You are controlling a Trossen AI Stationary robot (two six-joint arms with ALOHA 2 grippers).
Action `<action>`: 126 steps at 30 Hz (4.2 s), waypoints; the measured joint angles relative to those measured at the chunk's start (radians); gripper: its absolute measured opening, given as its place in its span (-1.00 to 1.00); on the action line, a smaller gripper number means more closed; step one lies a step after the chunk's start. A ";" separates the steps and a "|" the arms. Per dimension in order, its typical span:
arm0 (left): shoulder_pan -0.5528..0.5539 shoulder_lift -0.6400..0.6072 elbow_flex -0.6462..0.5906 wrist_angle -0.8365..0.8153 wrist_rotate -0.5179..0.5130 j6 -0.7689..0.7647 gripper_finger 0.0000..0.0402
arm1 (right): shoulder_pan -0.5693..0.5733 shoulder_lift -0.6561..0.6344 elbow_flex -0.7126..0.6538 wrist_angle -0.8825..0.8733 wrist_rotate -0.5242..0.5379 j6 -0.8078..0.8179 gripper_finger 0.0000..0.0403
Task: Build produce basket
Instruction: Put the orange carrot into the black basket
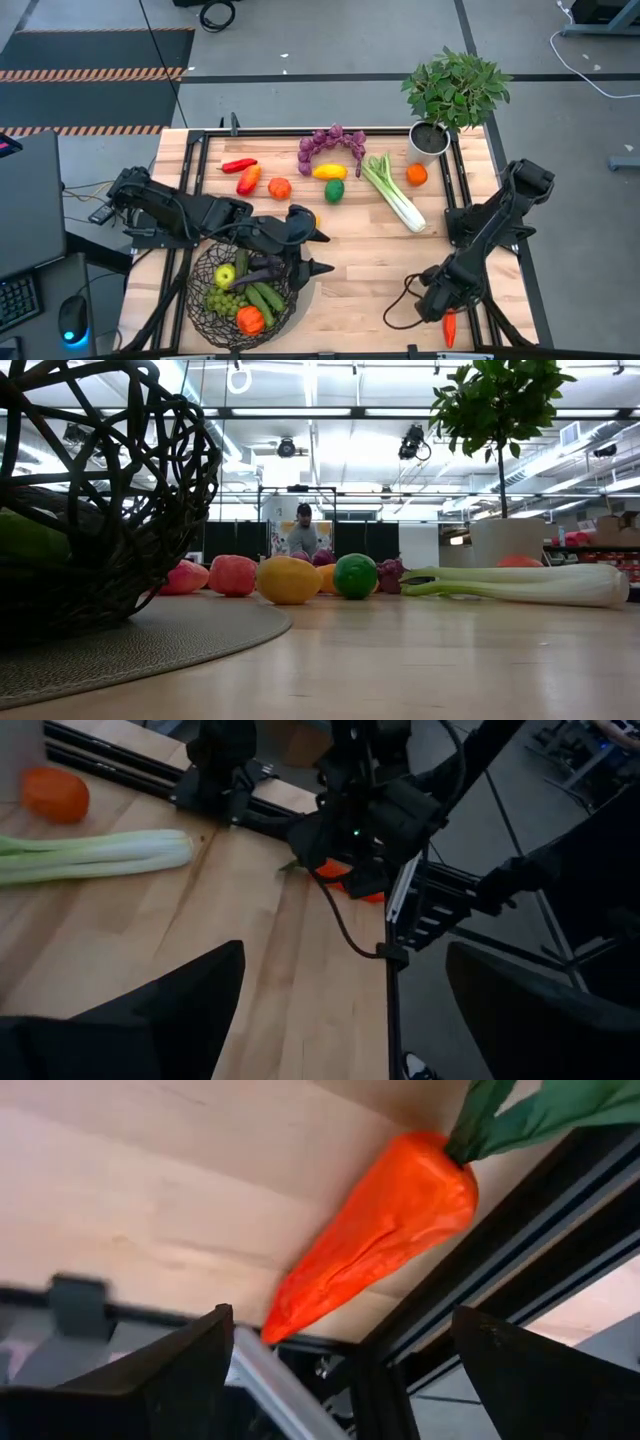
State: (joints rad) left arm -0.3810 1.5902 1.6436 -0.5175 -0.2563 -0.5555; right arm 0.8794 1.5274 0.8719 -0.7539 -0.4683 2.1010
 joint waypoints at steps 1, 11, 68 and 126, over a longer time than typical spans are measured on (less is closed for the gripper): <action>-0.002 0.000 0.000 -0.001 0.000 0.000 0.77 | 0.006 0.014 0.000 0.002 0.000 0.015 0.88; -0.035 0.000 0.000 -0.003 -0.001 -0.012 0.77 | 0.015 0.147 0.000 0.046 0.031 0.035 0.87; 0.030 -0.058 0.014 0.154 0.079 -0.323 0.77 | -0.213 0.161 0.374 0.072 0.503 -0.743 -0.28; 0.137 -0.045 0.001 -0.027 -0.224 -0.219 0.44 | -0.711 0.099 1.058 0.061 0.601 -1.425 -0.14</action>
State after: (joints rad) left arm -0.2440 1.5452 1.6447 -0.5449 -0.4804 -0.7745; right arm 0.1680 1.6268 1.9297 -0.6925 0.1328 0.6758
